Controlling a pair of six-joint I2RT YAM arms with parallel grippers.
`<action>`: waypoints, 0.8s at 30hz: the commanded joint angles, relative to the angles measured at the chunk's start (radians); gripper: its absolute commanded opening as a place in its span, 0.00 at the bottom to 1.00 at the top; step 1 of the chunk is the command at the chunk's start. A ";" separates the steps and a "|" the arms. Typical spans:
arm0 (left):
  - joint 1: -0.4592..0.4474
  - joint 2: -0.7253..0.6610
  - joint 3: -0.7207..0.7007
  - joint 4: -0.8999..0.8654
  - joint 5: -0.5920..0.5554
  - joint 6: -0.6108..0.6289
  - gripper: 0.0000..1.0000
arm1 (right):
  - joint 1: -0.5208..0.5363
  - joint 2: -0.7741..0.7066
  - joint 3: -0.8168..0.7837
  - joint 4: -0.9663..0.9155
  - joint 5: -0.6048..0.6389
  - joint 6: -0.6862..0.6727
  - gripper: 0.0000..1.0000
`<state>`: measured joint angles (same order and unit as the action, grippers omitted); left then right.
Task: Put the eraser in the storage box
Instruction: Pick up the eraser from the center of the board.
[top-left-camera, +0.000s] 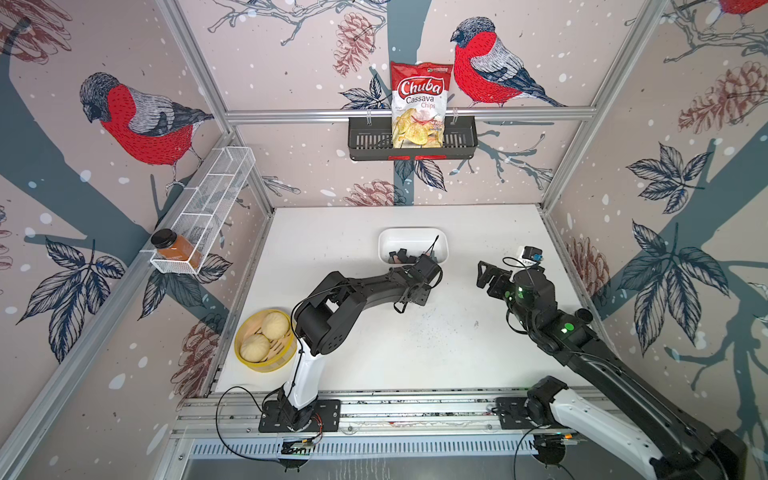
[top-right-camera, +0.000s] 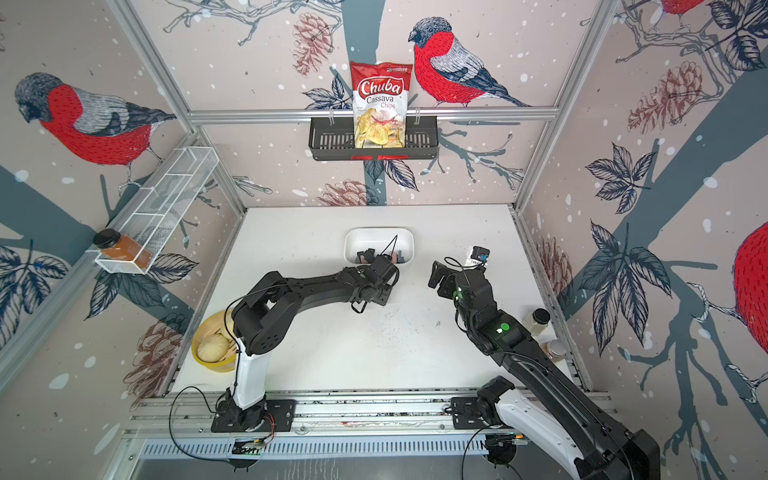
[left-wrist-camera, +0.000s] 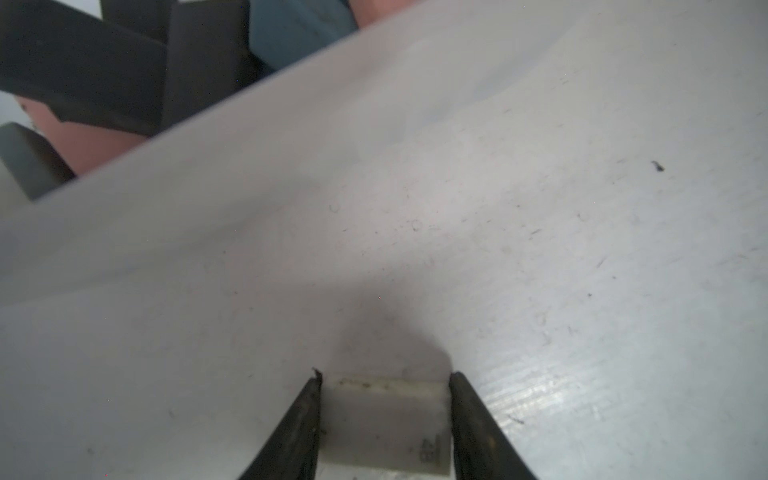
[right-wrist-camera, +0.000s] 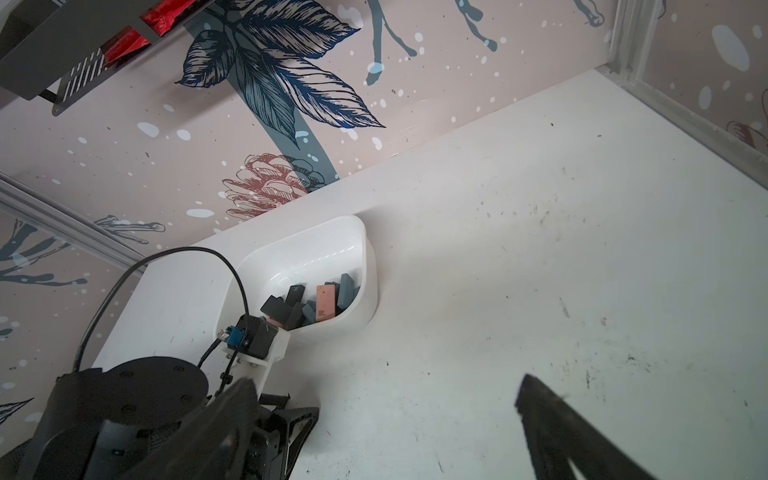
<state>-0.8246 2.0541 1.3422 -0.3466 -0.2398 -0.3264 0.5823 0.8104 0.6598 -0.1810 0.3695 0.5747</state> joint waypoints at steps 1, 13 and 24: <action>0.002 0.023 -0.019 -0.211 -0.012 0.011 0.45 | 0.000 -0.004 0.006 0.027 0.005 0.004 1.00; -0.004 0.015 -0.031 -0.218 -0.018 0.007 0.40 | -0.002 -0.003 0.003 0.029 0.003 0.001 1.00; -0.004 -0.018 -0.017 -0.224 -0.050 0.011 0.40 | -0.003 -0.008 0.000 0.032 0.003 0.001 1.00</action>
<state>-0.8291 2.0361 1.3334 -0.3481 -0.2634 -0.3256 0.5812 0.8040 0.6601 -0.1806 0.3691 0.5747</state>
